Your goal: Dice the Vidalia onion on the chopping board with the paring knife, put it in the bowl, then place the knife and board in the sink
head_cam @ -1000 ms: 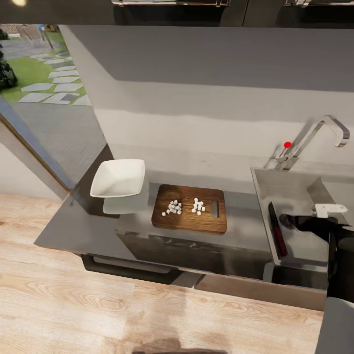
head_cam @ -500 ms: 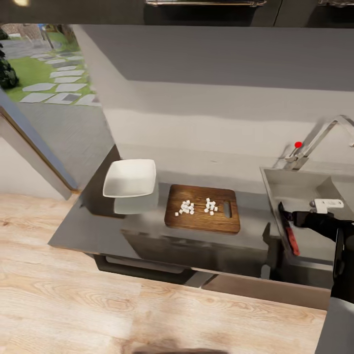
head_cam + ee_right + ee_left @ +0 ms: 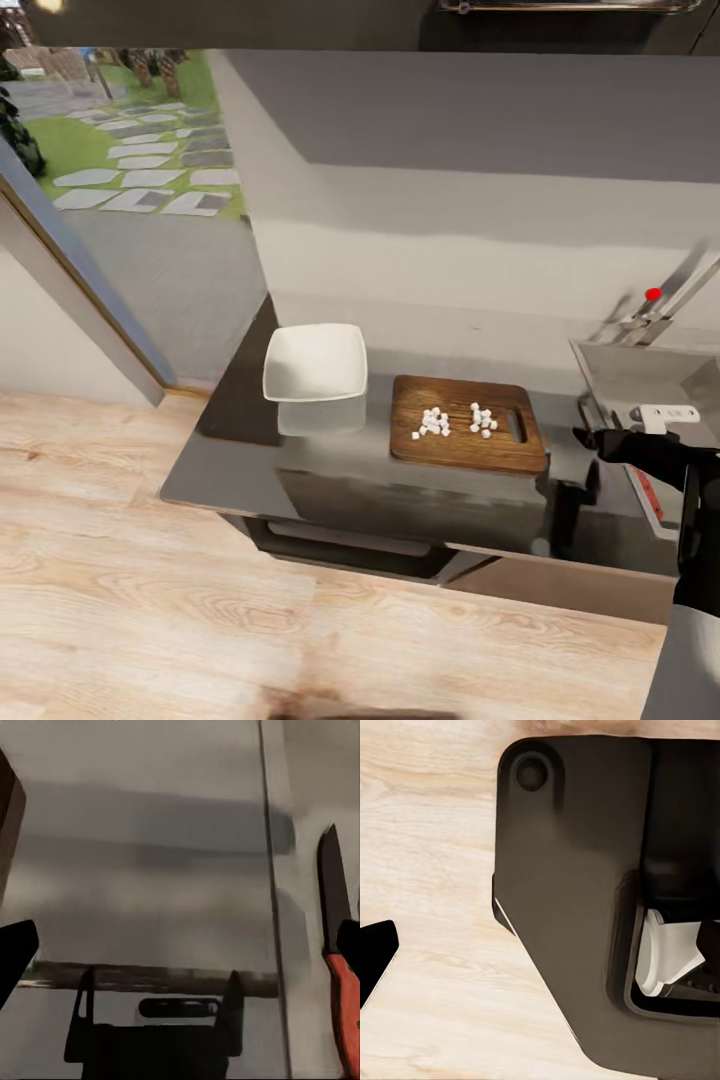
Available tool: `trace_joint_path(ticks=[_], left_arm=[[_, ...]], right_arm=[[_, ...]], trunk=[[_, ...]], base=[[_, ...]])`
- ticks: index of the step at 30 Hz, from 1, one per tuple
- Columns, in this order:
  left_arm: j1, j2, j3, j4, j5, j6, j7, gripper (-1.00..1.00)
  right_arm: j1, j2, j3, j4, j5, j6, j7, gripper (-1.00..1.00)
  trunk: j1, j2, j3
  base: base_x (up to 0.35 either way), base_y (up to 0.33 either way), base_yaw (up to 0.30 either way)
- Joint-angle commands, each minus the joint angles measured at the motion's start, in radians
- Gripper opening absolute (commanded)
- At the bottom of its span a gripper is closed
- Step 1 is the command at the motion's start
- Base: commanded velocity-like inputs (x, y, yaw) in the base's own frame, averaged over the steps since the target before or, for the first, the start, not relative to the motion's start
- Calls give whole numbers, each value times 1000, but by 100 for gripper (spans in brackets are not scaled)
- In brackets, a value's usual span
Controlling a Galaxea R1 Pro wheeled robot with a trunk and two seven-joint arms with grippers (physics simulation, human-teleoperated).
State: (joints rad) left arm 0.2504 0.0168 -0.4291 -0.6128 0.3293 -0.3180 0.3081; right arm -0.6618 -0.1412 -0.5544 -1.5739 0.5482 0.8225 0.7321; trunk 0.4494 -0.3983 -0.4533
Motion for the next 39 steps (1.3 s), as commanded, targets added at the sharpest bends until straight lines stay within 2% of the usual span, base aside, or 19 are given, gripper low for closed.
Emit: trace_joint_path(ticks=[1, 11, 31, 39], left_arm=[[0, 2, -9, -2, 8, -3, 8, 100], [0, 2, -9, -2, 8, -2, 8, 100], [0, 1, -8, -1, 8, -2, 8, 100], [0, 2, -8, -1, 8, -1, 8, 100]], right_arm=[[-1, 0, -1, -1, 10, 3, 10, 100], [-1, 0, -1, -1, 10, 4, 10, 100], [-1, 0, 1, 2, 13, 6, 10, 100], [-1, 2, 2, 3, 13, 6, 10, 100]], trunk=[[1, -2, -1], [1, -2, -1], [1, -2, -2], [1, -2, -13]], base=[[15, 305, 0], [88, 281, 0], [6, 10, 0], [93, 90, 0]])
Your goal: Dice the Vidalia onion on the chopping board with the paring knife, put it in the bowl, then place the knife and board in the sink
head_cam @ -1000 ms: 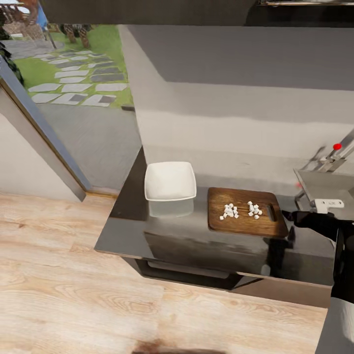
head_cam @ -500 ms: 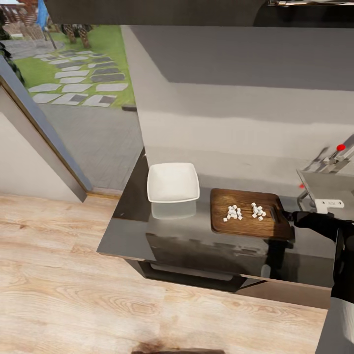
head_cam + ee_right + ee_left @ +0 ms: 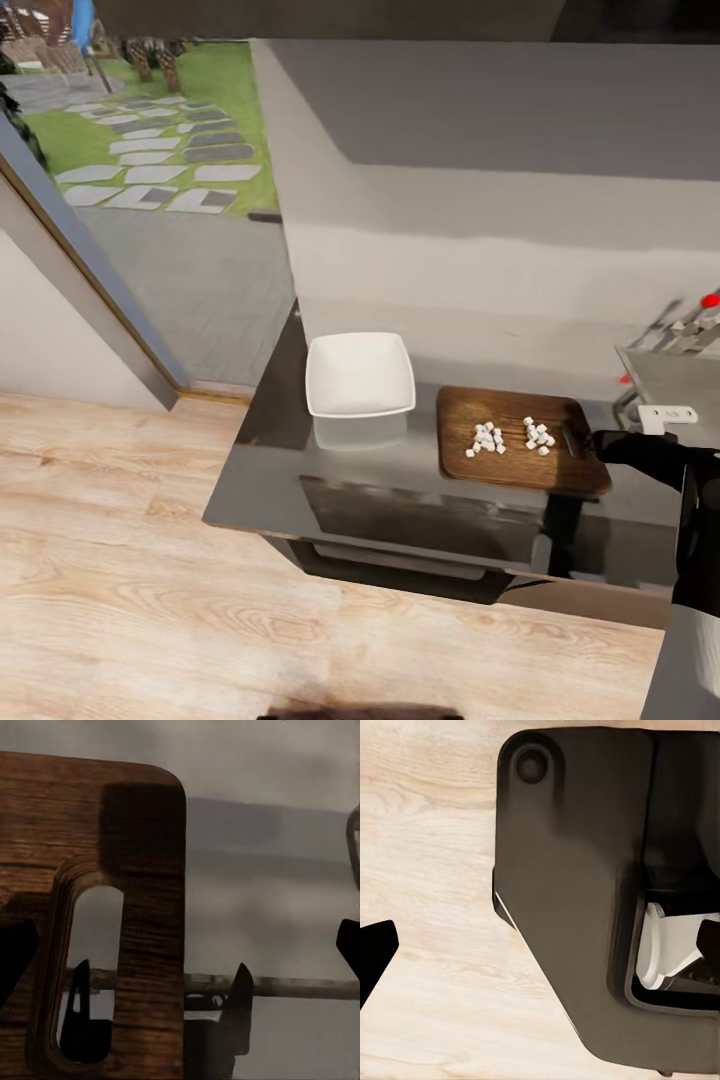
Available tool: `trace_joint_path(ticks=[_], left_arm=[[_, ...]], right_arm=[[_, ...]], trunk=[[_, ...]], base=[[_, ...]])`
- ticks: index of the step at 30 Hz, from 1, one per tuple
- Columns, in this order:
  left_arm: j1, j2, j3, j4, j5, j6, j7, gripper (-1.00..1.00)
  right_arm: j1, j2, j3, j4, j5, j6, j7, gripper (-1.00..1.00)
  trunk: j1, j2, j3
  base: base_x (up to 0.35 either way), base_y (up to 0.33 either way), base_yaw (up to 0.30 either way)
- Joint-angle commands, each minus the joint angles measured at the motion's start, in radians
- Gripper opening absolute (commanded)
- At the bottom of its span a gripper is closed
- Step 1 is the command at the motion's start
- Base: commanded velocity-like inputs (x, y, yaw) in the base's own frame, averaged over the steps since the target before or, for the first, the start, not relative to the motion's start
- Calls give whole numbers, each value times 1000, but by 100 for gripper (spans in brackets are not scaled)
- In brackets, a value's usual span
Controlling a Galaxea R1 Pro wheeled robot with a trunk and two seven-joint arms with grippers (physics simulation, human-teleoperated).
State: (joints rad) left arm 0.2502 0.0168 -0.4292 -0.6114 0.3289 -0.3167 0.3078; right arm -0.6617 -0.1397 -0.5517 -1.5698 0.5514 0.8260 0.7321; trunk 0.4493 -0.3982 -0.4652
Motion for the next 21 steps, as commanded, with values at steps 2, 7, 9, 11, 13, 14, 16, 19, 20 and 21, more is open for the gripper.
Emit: trace_joint_path(ticks=[2, 7, 9, 11, 13, 14, 16, 19, 20, 21], left_arm=[[0, 2, -9, -2, 9, -3, 8, 100], [0, 2, -9, -1, 9, -3, 8, 100], [0, 2, -9, -1, 9, -3, 8, 100], [0, 1, -9, -1, 9, -3, 8, 100], [0, 1, -9, -1, 9, -2, 8, 100], [0, 0, -9, -1, 9, -2, 8, 100], [0, 0, -9, -1, 9, -2, 8, 100], [0, 0, -9, -1, 9, -3, 8, 100], [0, 0, -9, -2, 9, -3, 8, 100], [0, 0, -9, -3, 9, -4, 8, 100]], right_arm=[[-1, 0, -1, -1, 10, 2, 10, 100], [-1, 0, -1, -1, 10, 2, 10, 100], [-1, 0, -1, -1, 10, 2, 10, 100], [-2, 0, -1, -1, 10, 2, 10, 100], [-1, 0, -1, -1, 10, 2, 10, 100], [-1, 0, -1, -1, 10, 2, 10, 100], [-1, 0, -1, -1, 10, 2, 10, 100], [-1, 0, -1, -1, 10, 2, 10, 100], [-1, 0, -1, -1, 10, 2, 10, 100], [-1, 0, -1, -1, 9, 2, 10, 100]], trunk=[[1, -2, -5], [1, -2, -13], [1, -2, -16], [1, -2, -19], [1, -2, -22], [1, -2, -24], [1, -2, -27], [1, -2, -32], [1, -2, -34], [1, -2, -35]], base=[[23, 20, 0], [5, 4, 0], [0, 0, 0], [0, 0, 0], [0, -5, 0], [0, -66, 0], [0, -175, 0], [0, -90, 0], [0, -25, 0], [0, -13, 0]])
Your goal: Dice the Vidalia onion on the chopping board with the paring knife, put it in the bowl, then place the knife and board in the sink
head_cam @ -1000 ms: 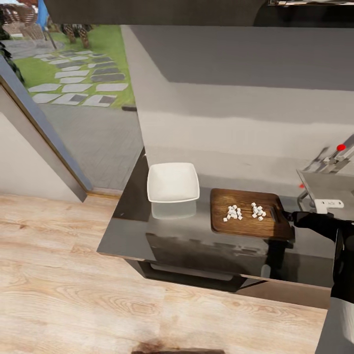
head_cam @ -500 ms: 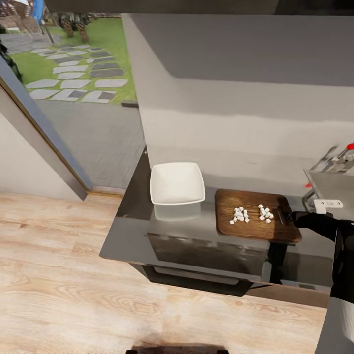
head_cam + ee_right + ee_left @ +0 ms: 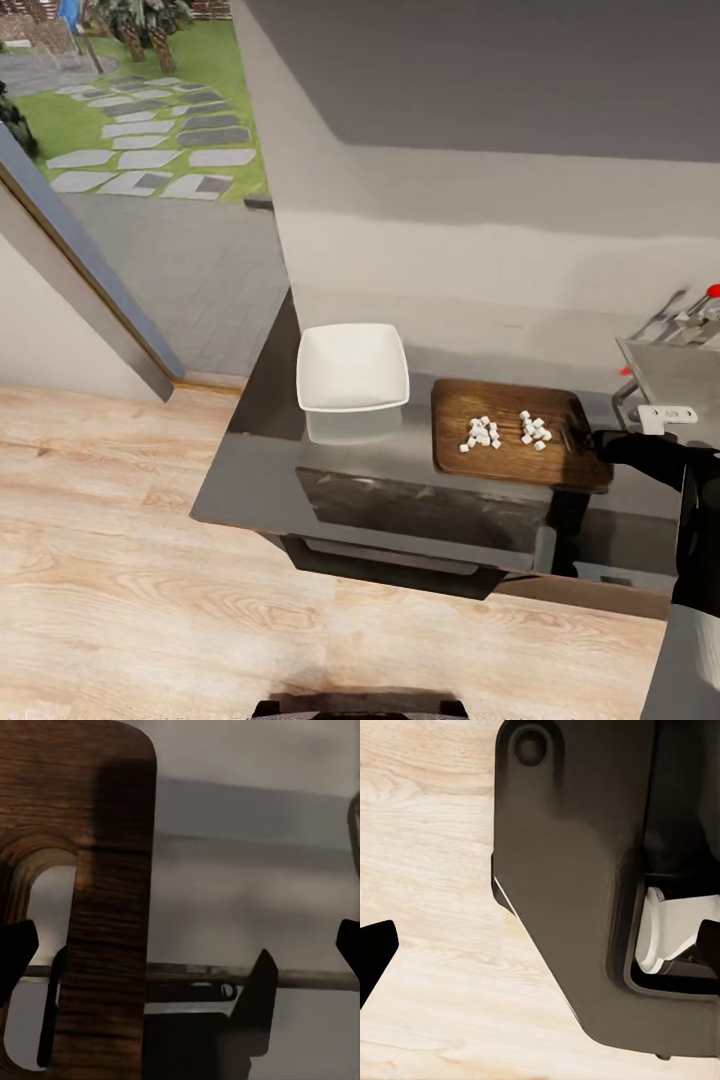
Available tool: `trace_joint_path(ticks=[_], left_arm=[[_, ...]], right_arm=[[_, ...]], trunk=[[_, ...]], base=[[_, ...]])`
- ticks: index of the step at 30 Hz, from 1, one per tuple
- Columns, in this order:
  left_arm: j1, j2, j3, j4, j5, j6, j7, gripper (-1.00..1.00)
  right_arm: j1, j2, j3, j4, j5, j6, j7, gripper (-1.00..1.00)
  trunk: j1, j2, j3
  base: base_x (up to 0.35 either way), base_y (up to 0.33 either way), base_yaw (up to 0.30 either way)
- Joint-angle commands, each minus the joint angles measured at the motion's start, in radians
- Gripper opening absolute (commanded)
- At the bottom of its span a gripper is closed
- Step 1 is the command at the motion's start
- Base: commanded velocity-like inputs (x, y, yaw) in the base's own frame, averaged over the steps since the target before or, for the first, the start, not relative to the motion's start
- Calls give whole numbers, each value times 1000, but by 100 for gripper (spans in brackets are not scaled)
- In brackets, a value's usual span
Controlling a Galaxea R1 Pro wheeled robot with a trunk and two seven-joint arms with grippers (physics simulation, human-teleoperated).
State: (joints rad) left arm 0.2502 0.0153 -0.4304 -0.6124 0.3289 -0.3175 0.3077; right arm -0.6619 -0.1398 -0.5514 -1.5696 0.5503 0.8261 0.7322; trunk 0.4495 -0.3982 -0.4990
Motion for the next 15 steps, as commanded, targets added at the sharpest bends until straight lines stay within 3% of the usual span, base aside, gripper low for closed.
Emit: trace_joint_path(ticks=[1, 15], left_arm=[[0, 2, -8, -2, 9, -3, 8, 100], [0, 3, -8, -1, 9, -3, 8, 100]], right_arm=[[-1, 0, -1, -1, 10, 2, 10, 100], [-1, 0, -1, 0, 9, 2, 10, 100]], trunk=[[1, -2, -3], [1, -2, -25]], base=[[0, -8, 0], [0, 32, 0]])
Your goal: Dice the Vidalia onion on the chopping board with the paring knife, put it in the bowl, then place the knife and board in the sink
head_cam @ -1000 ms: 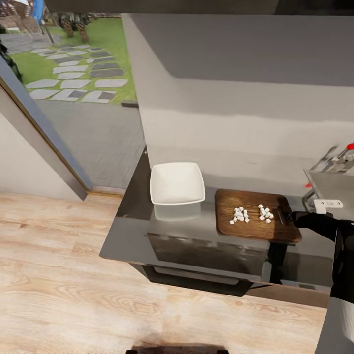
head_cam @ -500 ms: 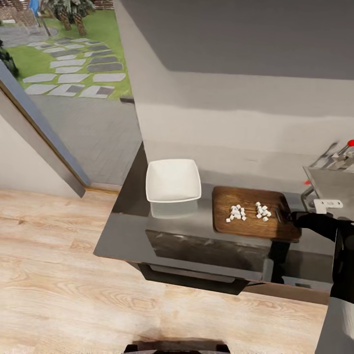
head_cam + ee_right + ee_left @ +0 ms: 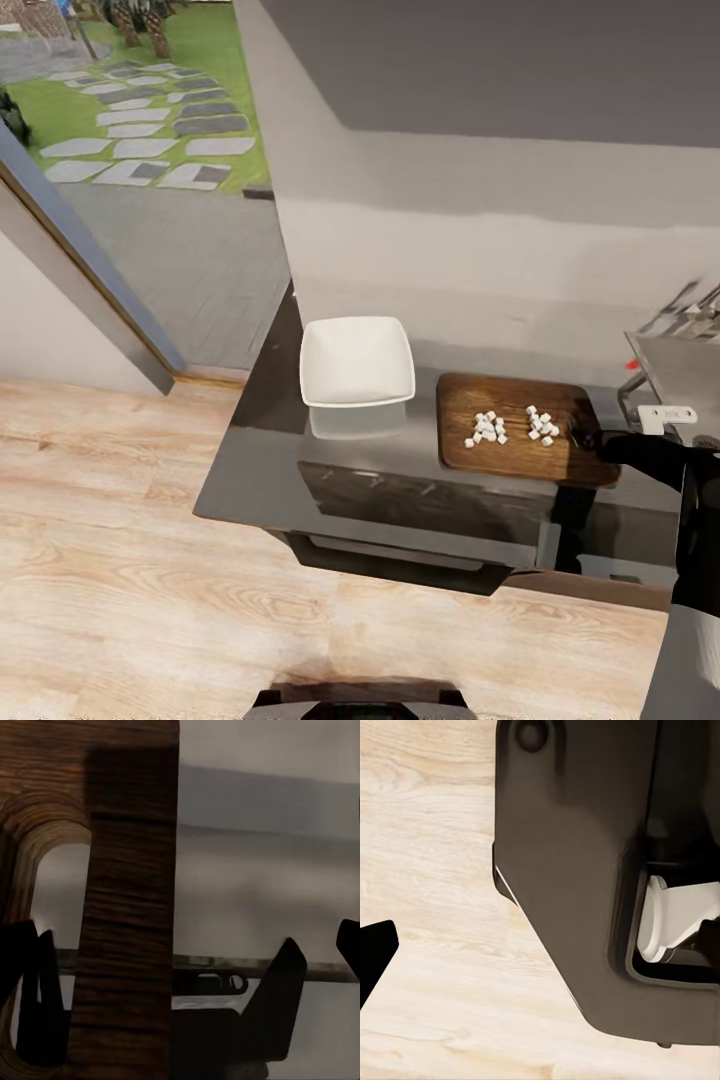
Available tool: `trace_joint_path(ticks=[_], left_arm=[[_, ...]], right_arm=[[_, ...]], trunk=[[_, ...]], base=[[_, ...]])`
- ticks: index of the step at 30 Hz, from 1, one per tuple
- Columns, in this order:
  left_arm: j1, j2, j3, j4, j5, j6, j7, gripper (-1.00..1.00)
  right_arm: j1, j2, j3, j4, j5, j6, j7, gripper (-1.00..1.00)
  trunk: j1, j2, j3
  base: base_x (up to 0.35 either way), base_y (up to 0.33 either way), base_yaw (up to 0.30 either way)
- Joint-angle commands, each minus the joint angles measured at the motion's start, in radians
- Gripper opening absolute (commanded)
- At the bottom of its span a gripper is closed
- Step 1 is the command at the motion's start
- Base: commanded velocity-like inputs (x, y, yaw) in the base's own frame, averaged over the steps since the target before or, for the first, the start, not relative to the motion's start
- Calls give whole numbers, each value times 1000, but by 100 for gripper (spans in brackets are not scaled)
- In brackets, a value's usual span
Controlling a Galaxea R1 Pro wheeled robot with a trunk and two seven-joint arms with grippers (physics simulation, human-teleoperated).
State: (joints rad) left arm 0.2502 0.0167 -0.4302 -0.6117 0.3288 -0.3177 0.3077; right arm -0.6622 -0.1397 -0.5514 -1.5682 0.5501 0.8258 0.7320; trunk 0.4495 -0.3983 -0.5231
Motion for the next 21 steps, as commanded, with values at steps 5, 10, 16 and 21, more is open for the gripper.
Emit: trace_joint_path(ticks=[5, 10, 16, 21], left_arm=[[0, 2, -9, -2, 9, -3, 8, 100], [0, 2, -9, -2, 9, -3, 8, 100], [0, 2, -9, -2, 9, -3, 8, 100], [0, 2, -8, -2, 9, -3, 8, 100]], right_arm=[[-1, -1, -1, -1, 10, 3, 10, 100], [0, -1, -1, -1, 10, 3, 10, 100], [-1, -3, -3, -1, 12, 3, 10, 100], [0, -2, -2, -1, 13, 3, 10, 100]], trunk=[[1, -2, -9], [1, -2, -17], [1, -2, -26], [1, -2, -26]], base=[[0, 0, 0], [0, 0, 0], [0, 0, 0], [0, 0, 0]])
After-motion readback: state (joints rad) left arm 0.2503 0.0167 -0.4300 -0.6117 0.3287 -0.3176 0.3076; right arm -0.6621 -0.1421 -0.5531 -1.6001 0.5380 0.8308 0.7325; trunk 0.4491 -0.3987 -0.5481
